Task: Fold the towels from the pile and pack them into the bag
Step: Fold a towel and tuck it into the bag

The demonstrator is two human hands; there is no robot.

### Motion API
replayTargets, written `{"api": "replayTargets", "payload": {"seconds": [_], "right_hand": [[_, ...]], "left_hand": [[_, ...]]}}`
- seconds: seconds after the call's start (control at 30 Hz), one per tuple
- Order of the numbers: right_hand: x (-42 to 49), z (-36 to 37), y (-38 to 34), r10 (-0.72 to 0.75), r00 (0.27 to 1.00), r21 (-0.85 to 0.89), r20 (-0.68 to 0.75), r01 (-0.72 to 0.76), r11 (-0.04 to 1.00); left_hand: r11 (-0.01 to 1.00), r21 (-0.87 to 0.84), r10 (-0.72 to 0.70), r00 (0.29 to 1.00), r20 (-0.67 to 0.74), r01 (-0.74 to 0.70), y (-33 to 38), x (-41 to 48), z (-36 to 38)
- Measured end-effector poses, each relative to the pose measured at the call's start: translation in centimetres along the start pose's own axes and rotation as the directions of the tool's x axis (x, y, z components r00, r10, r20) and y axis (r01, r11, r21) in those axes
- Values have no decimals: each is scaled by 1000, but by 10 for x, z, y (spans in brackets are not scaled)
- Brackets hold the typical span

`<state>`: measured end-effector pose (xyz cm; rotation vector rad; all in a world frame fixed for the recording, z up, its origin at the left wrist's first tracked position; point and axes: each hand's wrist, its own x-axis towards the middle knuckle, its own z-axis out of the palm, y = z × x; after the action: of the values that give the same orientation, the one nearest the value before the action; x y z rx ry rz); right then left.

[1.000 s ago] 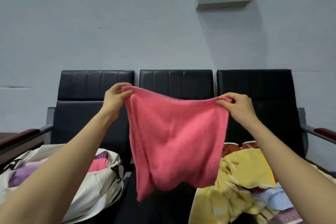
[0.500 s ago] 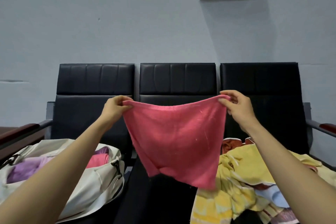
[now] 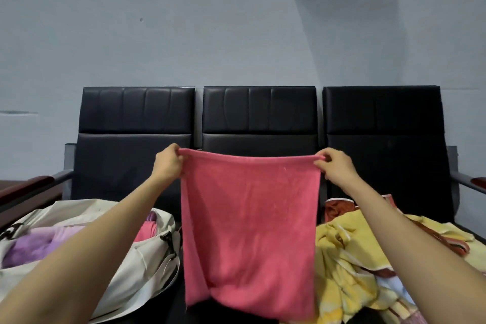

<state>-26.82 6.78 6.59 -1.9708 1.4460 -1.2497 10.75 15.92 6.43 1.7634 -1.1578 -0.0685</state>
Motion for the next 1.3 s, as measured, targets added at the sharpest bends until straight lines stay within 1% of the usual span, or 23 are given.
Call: {"api": "replayTargets", "payload": {"seconds": [0.03,0.07,0.1,0.17,0.2,0.27,0.33,0.37,0.4,0.47,0.53,0.6,0.67,0.73,0.8,0.87,0.93,1.03,1.1,1.17,1.2,1.27,1.3], "right_hand": [[1,3,-3,-19,997,69,-73,24,997],[3,5,-7,-33,992,130,-125,49,990],[3,5,-10,-42,987,183,-155,71,981],[1,3,-13,-47,985,290,-167,95,952],[-2,2,-12,-49,986,327,-161,100,940],[-9,3,-8,-37,992,387,-116,80,918],[-17,6,1,-9,1000,467,-14,15,884],[-21,8,7,12,999,478,51,-35,878],[-26,9,13,40,992,449,121,-91,889],[-37,13,30,108,962,325,251,-189,926],[-51,21,47,161,941,227,298,-233,946],[-67,33,55,162,939,148,304,-215,965],[-83,50,58,123,922,72,368,-160,985],[-100,67,57,64,883,70,464,-109,992],[-113,84,57,14,828,63,561,-59,996],[-117,99,62,-24,779,44,627,-5,999],[-116,112,68,-29,787,39,617,5,999],[-113,118,79,15,837,118,547,-95,989],[-113,120,90,23,855,143,519,-113,983],[-112,120,104,50,874,164,483,-147,976],[-110,119,108,79,880,196,468,-190,962],[-107,116,114,147,884,269,444,-287,919],[-105,115,117,170,889,293,426,-313,904]], "left_hand": [[994,-110,-7,998,-56,1,3,-1,4],[983,-184,-6,995,-100,-13,7,-3,6],[971,-236,2,992,-126,-32,11,-7,6],[943,-322,38,987,-155,-87,11,-15,7],[934,-341,52,986,-161,-105,8,-21,8],[935,-343,47,989,-143,-94,-4,-34,12],[932,-360,11,995,-98,-46,-17,-51,20],[930,-367,-3,998,-68,-23,-24,-59,23],[924,-382,-16,999,-35,1,-30,-67,26],[913,-405,-37,998,59,57,-43,-82,32],[924,-369,-35,982,186,103,-53,-98,41],[945,-305,-25,956,291,118,-59,-112,54],[955,-275,0,927,376,112,-58,-125,70],[957,-273,37,897,441,95,-49,-137,91],[963,-264,89,868,489,50,-35,-149,113],[953,-301,134,840,525,36,-19,-156,131],[931,-357,142,827,543,75,-11,-157,143],[908,-398,129,815,565,132,-20,-154,153],[943,-320,134,771,622,94,-34,-155,157],[990,-132,120,712,692,-38,-53,-160,162],[994,-41,103,689,717,-106,-64,-164,165],[978,120,25,673,740,-168,-85,-170,169],[964,206,-36,685,728,-168,-95,-171,170]]}}
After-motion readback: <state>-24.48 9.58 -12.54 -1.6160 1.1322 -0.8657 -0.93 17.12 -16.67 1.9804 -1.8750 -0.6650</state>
